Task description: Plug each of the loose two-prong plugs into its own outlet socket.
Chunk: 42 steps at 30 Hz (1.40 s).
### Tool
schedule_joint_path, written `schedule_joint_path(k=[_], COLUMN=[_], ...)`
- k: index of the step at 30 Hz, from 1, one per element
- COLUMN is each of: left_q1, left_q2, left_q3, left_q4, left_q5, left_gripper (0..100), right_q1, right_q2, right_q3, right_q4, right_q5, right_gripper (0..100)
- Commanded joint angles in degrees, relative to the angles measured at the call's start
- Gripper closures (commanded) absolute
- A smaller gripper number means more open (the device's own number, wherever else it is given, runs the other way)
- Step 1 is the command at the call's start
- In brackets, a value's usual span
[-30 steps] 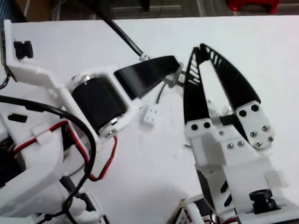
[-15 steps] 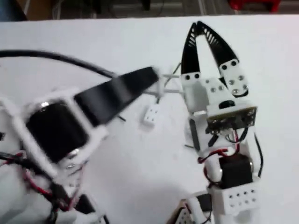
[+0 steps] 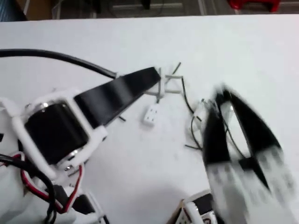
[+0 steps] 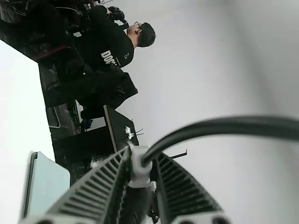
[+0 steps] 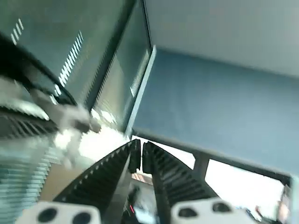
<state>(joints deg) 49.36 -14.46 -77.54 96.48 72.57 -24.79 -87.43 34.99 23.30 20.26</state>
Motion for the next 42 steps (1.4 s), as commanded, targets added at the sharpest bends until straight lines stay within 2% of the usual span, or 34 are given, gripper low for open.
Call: schedule_joint_path(k=[1,6,10,13,18,22,28,35,42], left_q1=[0.4,0.31,0.66,0.75,6.9,8.48,8.48,8.48,8.48], left_q2=[-0.22,-0.13,-0.13,-0.57,-0.57,-0.22,-0.57,-0.66,-0.66], left_q3=[-0.53,3.52,7.47,7.65,7.82,8.09,8.0,8.09,8.09], left_q4=[-0.62,-1.23,-1.93,-2.81,-2.37,-2.55,-2.29,-2.29,-2.11], left_q5=[0.0,0.0,0.0,0.18,-0.09,-1.05,-2.11,-2.11,-2.11], left_gripper=[98,98,98,98,98,98,98,98,98], right_q1=[-4.35,-4.35,-4.26,-4.26,-4.0,-3.91,-3.74,4.44,6.29], right_q2=[-5.14,-5.93,-7.25,-6.9,-3.21,1.89,8.13,15.34,17.36], right_q3=[-0.09,-0.62,-0.7,0.26,6.95,11.87,12.22,12.22,12.31], right_q4=[1.98,2.59,3.56,3.12,-6.2,-14.9,-17.98,-23.69,-25.89], right_q5=[-0.18,-0.62,-7.82,-8.62,-8.53,-8.53,-8.53,-9.05,-9.05], right_gripper=[98.1,98.1,98.1,98.1,98.1,98.1,98.1,98.1,98.1])
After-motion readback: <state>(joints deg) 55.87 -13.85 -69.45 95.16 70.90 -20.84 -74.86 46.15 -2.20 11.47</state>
